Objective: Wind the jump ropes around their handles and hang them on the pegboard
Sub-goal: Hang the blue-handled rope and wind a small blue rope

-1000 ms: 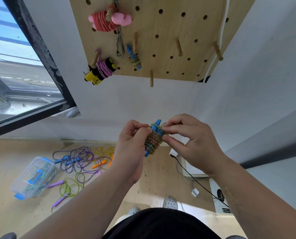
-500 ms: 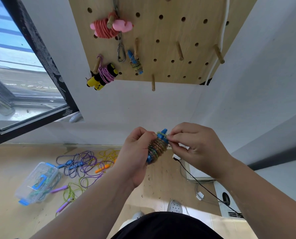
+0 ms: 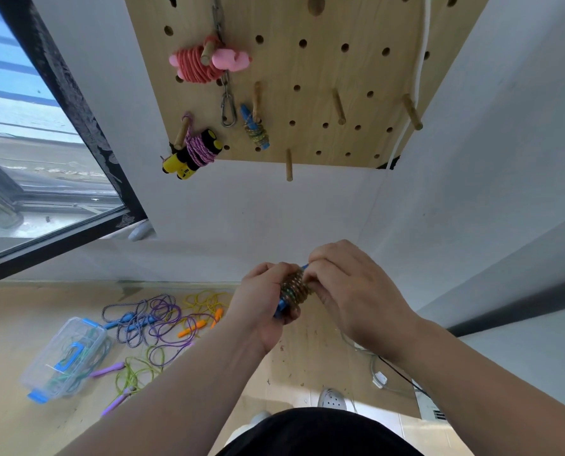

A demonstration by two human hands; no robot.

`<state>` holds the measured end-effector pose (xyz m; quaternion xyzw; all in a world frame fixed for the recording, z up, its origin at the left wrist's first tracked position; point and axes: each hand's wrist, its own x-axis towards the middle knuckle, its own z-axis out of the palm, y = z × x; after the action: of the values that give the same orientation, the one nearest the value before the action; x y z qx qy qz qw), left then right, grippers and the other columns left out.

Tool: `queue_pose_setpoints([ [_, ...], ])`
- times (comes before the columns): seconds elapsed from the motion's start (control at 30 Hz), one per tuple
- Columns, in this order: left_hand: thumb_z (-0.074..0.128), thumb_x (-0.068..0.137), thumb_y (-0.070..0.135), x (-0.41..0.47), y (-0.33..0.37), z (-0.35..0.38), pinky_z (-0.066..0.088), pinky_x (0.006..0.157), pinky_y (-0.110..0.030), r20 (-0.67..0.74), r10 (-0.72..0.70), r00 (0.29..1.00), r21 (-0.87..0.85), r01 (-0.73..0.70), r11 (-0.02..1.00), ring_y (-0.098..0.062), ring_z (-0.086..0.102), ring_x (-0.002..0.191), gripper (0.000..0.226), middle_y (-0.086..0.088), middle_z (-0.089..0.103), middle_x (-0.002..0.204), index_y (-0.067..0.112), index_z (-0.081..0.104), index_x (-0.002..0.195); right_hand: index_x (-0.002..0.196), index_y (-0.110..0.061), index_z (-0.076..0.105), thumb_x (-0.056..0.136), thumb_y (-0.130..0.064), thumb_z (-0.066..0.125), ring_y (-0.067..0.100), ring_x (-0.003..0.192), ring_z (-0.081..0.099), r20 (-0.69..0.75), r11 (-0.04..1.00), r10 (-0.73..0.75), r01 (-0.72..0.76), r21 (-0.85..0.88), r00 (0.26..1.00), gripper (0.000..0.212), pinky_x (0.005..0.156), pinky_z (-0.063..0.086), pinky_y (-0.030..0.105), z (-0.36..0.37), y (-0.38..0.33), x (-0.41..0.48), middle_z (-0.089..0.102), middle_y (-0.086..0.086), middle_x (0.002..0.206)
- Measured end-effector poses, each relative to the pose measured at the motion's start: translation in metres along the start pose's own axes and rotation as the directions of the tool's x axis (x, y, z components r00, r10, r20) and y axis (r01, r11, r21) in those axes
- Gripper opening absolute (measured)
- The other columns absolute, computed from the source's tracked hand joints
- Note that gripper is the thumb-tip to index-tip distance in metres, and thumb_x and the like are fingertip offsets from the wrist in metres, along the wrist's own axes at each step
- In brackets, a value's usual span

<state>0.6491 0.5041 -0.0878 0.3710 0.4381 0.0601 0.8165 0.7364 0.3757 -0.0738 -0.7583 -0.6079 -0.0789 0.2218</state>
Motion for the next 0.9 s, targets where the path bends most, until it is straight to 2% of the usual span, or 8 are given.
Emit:
queue_pose_setpoints([
  [0.07, 0.064, 0.093, 0.011, 0.001, 0.003, 0.0, 0.039, 0.046, -0.025, 0.051, -0.053, 0.997, -0.018, 0.054, 0.998, -0.019, 0.055, 0.057, 0.002, -0.009, 0.063, 0.07, 0.01, 0.064, 0.092, 0.094, -0.023, 0.058, 0.098, -0.022, 0.052, 0.004, 0.088, 0.052, 0.011, 0.949, 0.222, -0.219, 0.225, 0.975, 0.007, 0.076, 0.041, 0.015, -0.005, -0.008, 0.003, 0.054, -0.016, 0.094],
  [0.17, 0.065, 0.092, 0.017, -0.001, 0.004, -0.002, 0.039, 0.041, -0.022, 0.144, -0.144, 0.979, -0.039, 0.151, 0.988, -0.018, 0.051, 0.053, 0.013, -0.01, 0.062, 0.069, 0.007, 0.061, 0.098, 0.093, -0.024, 0.059, 0.1, -0.02, 0.051, 0.007, 0.086, 0.061, 0.035, 0.77, 0.465, -0.423, 0.477, 0.885, 0.011, 0.073, 0.048, 0.015, -0.016, -0.011, 0.01, 0.064, -0.013, 0.089],
  [0.27, 0.065, 0.093, 0.019, -0.006, 0.007, -0.004, 0.042, 0.041, -0.023, 0.173, -0.144, 0.974, -0.051, 0.155, 0.987, -0.019, 0.053, 0.058, 0.014, -0.014, 0.063, 0.079, 0.007, 0.062, 0.1, 0.094, -0.022, 0.063, 0.103, -0.009, 0.051, 0.007, 0.082, 0.064, 0.099, 0.537, 0.592, -0.483, 0.691, 0.8, 0.02, 0.072, 0.053, 0.023, -0.021, -0.011, 0.014, 0.071, -0.002, 0.09],
  [0.33, 0.063, 0.095, 0.019, -0.01, 0.009, -0.006, 0.044, 0.043, -0.025, 0.188, -0.102, 0.977, -0.035, 0.11, 0.993, -0.021, 0.055, 0.059, 0.011, -0.016, 0.064, 0.085, 0.009, 0.063, 0.099, 0.094, -0.019, 0.063, 0.103, -0.007, 0.049, 0.007, 0.081, 0.066, 0.109, 0.456, 0.634, -0.483, 0.748, 0.766, 0.021, 0.072, 0.053, 0.022, -0.021, -0.014, 0.017, 0.073, 0.002, 0.089],
  [0.57, 0.067, 0.096, 0.033, -0.028, 0.001, -0.006, 0.057, 0.06, -0.038, 0.231, 0.266, 0.936, 0.119, -0.298, 0.947, -0.029, 0.068, 0.071, 0.015, -0.01, 0.067, 0.11, 0.03, 0.067, 0.11, 0.096, -0.028, 0.056, 0.103, -0.015, 0.051, 0.006, 0.087, 0.068, -0.032, 0.689, 0.583, -0.473, 0.549, 0.812, 0.015, 0.073, 0.054, 0.017, -0.012, -0.023, 0.027, 0.071, -0.007, 0.087],
  [0.7, 0.076, 0.085, 0.014, -0.027, -0.004, -0.012, 0.06, 0.073, -0.037, 0.275, 0.53, 0.802, 0.341, -0.597, 0.726, -0.02, 0.069, 0.085, 0.042, 0.014, 0.064, 0.112, 0.049, 0.063, 0.104, 0.097, -0.026, 0.057, 0.102, -0.014, 0.052, 0.008, 0.088, 0.069, -0.073, 0.691, 0.572, -0.432, 0.579, 0.817, 0.014, 0.076, 0.057, 0.023, -0.013, -0.029, 0.033, 0.071, -0.009, 0.086],
  [0.77, 0.075, 0.085, 0.008, -0.024, -0.001, -0.016, 0.058, 0.067, -0.037, 0.265, 0.582, 0.769, 0.385, -0.637, 0.668, -0.022, 0.069, 0.08, 0.041, 0.012, 0.068, 0.101, 0.045, 0.064, 0.099, 0.097, -0.027, 0.058, 0.102, -0.013, 0.052, 0.007, 0.089, 0.069, -0.045, 0.682, 0.551, -0.419, 0.6, 0.833, 0.016, 0.078, 0.056, 0.024, -0.014, -0.033, 0.034, 0.071, -0.012, 0.086],
  [0.9, 0.078, 0.085, 0.006, -0.024, 0.006, -0.021, 0.051, 0.05, -0.038, 0.256, 0.524, 0.813, 0.307, -0.582, 0.753, -0.03, 0.065, 0.06, 0.02, -0.009, 0.071, 0.08, 0.019, 0.067, 0.094, 0.098, -0.023, 0.059, 0.103, -0.01, 0.051, 0.011, 0.092, 0.07, 0.006, 0.627, 0.531, -0.398, 0.669, 0.848, 0.017, 0.082, 0.058, 0.03, -0.017, -0.036, 0.03, 0.073, -0.009, 0.089],
])
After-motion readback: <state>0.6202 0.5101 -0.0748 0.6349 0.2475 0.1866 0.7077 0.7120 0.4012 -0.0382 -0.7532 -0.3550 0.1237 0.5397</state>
